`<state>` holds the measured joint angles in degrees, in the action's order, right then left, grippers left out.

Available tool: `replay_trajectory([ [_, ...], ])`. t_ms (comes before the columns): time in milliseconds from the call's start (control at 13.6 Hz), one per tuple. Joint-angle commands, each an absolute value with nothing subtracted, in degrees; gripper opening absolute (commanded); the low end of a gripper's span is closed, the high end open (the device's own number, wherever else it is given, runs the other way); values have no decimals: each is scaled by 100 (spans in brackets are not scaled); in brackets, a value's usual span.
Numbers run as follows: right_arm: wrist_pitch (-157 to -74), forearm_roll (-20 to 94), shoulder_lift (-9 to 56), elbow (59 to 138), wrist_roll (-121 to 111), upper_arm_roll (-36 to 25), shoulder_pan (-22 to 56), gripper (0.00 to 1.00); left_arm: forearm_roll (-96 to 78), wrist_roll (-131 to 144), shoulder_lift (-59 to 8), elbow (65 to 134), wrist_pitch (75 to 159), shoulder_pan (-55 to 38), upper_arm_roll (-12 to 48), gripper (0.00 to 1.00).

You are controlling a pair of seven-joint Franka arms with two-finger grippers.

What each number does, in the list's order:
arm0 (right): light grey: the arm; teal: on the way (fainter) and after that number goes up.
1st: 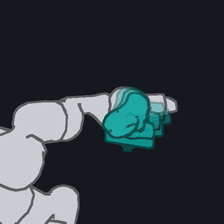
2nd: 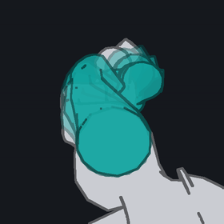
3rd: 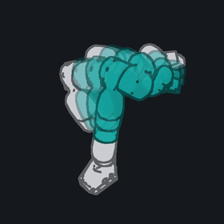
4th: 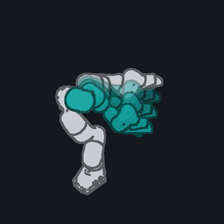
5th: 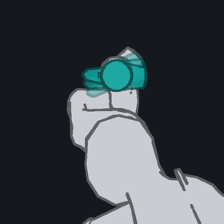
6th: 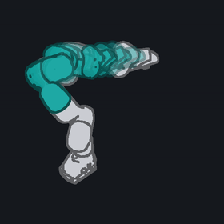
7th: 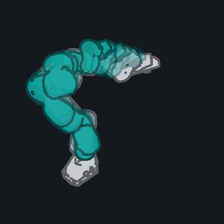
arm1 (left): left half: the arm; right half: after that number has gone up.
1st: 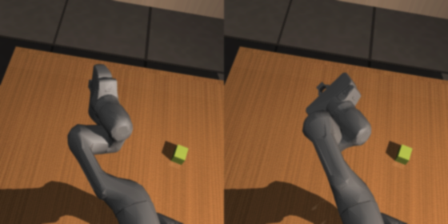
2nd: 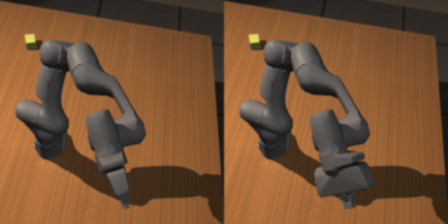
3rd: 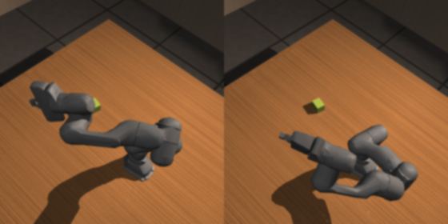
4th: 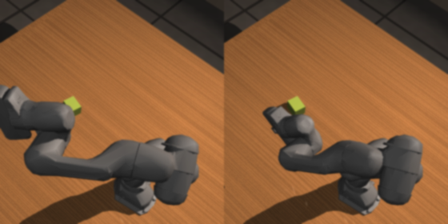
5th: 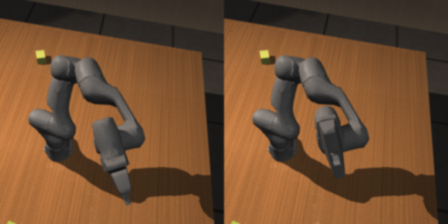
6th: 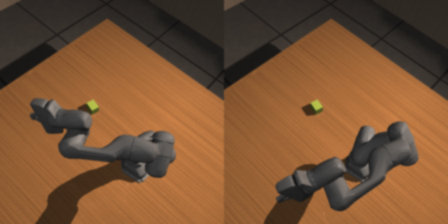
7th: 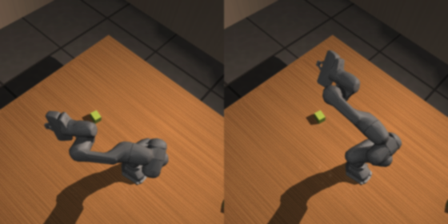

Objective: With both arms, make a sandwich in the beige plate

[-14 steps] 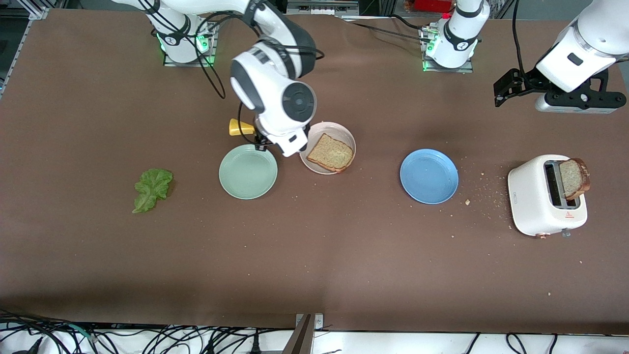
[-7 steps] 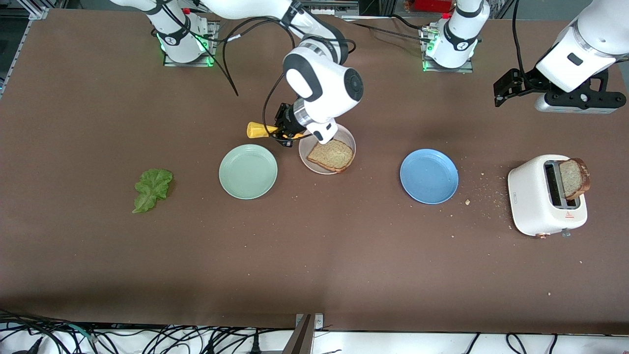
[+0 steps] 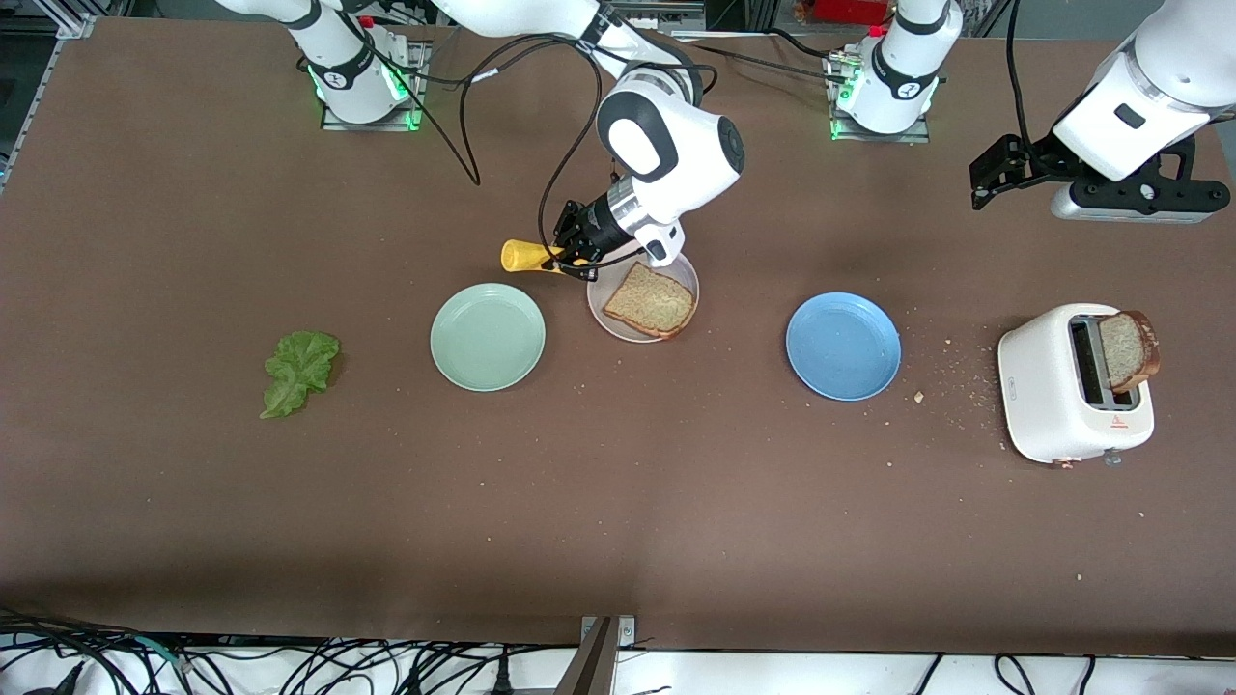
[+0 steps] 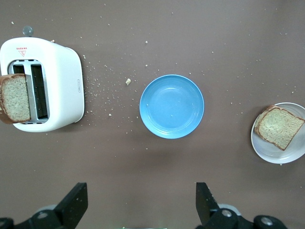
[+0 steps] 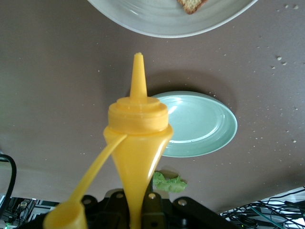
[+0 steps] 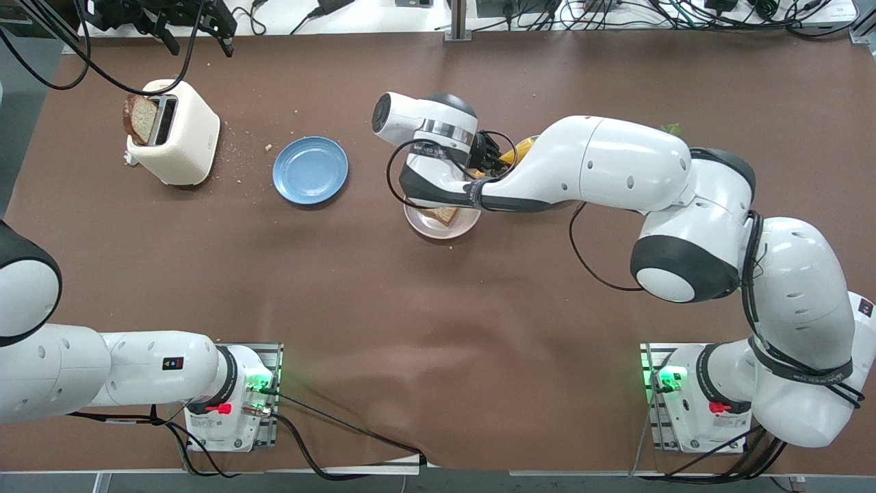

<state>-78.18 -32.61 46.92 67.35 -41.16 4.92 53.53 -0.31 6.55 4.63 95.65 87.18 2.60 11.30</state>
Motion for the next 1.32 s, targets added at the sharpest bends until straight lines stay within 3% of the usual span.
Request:
replay_trajectory([
  [0, -7611, -3393, 4825, 6460, -4166, 413, 5466, 0, 53, 712, 448, 9483, 8657, 264, 1160, 100],
  [513, -7603, -3157, 4764, 6240, -4175, 448, 5449, 0, 53, 712, 448, 9483, 8657, 272, 1160, 100],
  [1246, -7928, 803, 4360, 5845, -4245, 448, 3562, 0, 53, 686, 378, 9483, 8640, 281, 1160, 100],
])
